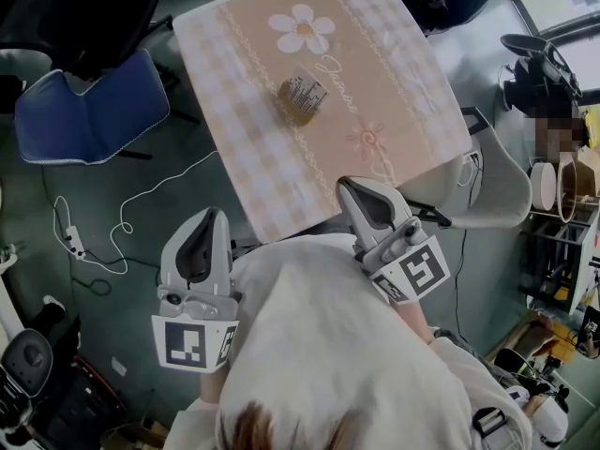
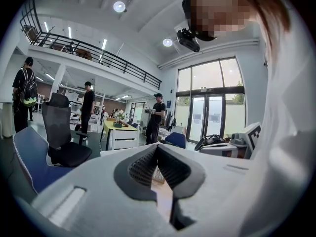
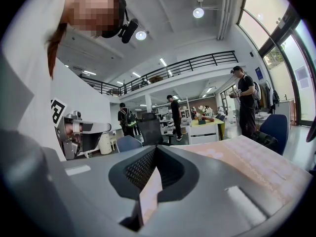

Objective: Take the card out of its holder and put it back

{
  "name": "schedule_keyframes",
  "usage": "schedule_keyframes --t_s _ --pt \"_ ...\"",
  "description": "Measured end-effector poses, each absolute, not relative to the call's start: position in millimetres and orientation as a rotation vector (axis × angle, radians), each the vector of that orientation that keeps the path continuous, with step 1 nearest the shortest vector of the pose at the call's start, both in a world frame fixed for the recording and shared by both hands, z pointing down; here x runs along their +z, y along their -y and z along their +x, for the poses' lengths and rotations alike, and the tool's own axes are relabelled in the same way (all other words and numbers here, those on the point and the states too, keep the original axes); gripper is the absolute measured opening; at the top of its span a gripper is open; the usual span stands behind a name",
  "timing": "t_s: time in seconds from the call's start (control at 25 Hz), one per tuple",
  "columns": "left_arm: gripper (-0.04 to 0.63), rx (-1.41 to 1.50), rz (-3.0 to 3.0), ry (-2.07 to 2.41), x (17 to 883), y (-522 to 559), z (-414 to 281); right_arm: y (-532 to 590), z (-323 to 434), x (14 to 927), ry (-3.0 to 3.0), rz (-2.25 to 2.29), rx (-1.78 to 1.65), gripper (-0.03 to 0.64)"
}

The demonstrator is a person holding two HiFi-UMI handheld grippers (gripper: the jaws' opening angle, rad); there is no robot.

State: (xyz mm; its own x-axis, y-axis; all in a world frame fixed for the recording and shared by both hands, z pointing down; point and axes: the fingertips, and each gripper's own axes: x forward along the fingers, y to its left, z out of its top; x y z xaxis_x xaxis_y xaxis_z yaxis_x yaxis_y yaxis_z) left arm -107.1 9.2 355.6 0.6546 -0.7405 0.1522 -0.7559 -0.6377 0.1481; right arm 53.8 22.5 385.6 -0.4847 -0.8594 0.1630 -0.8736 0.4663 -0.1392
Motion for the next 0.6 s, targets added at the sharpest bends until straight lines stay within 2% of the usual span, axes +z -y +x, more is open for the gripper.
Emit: schedule_keyframes --t_s 0.6 --pt "0.000 0.113 2.680 1.228 354.4 -3.5 -111.7 -17.2 52.8 385.8 2.622 1.561 0.307 -0.001"
